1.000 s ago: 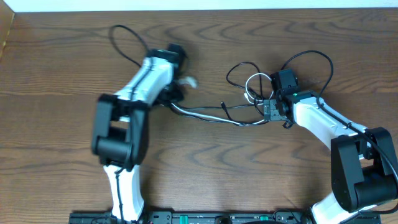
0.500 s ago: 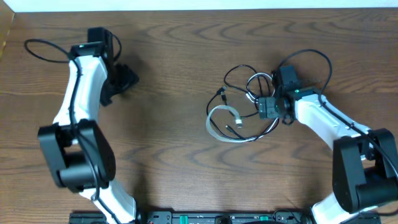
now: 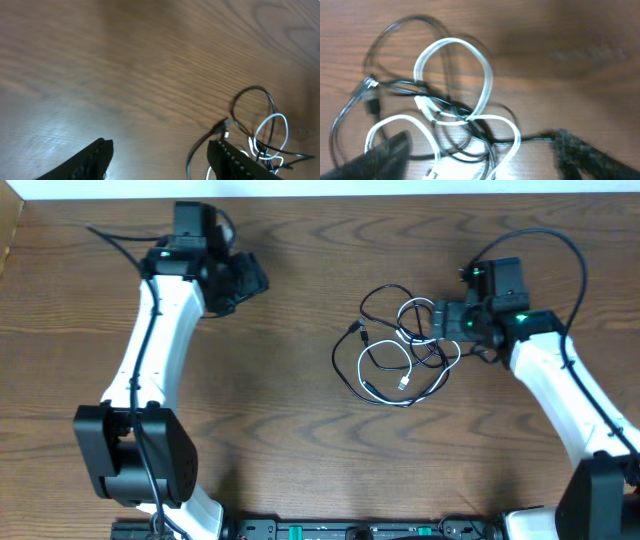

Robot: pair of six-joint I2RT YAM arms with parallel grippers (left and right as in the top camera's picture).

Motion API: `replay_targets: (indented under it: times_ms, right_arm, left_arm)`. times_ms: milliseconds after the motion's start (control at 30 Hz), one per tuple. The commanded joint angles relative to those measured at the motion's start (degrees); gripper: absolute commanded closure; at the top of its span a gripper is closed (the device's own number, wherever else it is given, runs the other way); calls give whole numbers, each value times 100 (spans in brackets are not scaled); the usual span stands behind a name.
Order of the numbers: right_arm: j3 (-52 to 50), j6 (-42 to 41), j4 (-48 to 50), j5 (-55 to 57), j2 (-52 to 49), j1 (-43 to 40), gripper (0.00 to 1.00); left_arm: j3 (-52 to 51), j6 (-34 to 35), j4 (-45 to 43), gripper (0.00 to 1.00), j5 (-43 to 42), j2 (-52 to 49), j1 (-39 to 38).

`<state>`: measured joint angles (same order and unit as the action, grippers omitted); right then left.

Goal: Untangle cables

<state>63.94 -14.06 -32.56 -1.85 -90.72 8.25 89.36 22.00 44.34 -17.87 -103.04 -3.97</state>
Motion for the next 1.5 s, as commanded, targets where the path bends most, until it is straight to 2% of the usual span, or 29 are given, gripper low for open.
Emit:
replay_targets:
  times_ms: [0,33,100,133,233,433,567,667,700,733,767,800,900,967,1133,1300,1467]
  right_arm:
    - [4,-236,-68,-50,-269,-317,51]
    - [2,-315,-92,-52,-343,-396,69]
    - [2,-435,-160,-199,-529,-527,94]
    - [2,-435,-177,-393,-608,-533,98]
    - [2,-433,-251,-962,-841,-485,95]
    - [0,-437,-299,-1307,-1346,-227,94]
    - [0,-437,-205,-2028,-1499,-31,93]
    - [0,-439,-125,-2107,-1499,90,94]
    - [0,-442,-105,-2109,-1499,116,91]
    - [0,-466,-94,-2109,-1499,136,84]
    - [0,-549,-76,-2107,-1499,160,78]
    - [0,-597,-57,-2114,-1499,175,79]
    - [0,-750,-2,-2124,-1499,236,98]
    - [0,-881,11,-2124,-1499,306,99]
    - [0,-1292,24,-2124,-1499,588,99]
    - [0,-1488,26,-2122,-1499,992,99]
    - [0,-1506,70,-2055,-1499,1517,99]
  left_arm:
    - [-81,-256,-160,37,-61,-140,-310]
    - [-81,-293,-221,38,24,-170,-417]
    - [-81,-293,-317,39,297,-273,-625]
    - [-81,-293,-365,39,404,-328,-704]
    - [-81,-291,-431,38,546,-407,-859]
    - [-81,-293,-435,37,549,-409,-957]
    - [-98,-297,-455,37,1093,-411,-957]
    - [-155,-450,-391,37,1279,-411,-957]
    - [-205,-490,-391,37,1279,-411,-957]
    - [-260,-490,-396,36,1279,-411,-957]
    - [-330,-490,-402,28,1279,-411,-957]
    - [-409,-492,-439,25,1281,-413,-955]
    - [-638,-601,-625,24,1279,-413,-957]
    - [-745,-614,-750,25,1279,-413,-957]
    - [-765,-610,-767,51,1276,-413,-957]
    - [-765,-612,-778,69,1279,-413,-955]
    - [-765,-614,-778,73,1281,-413,-955]
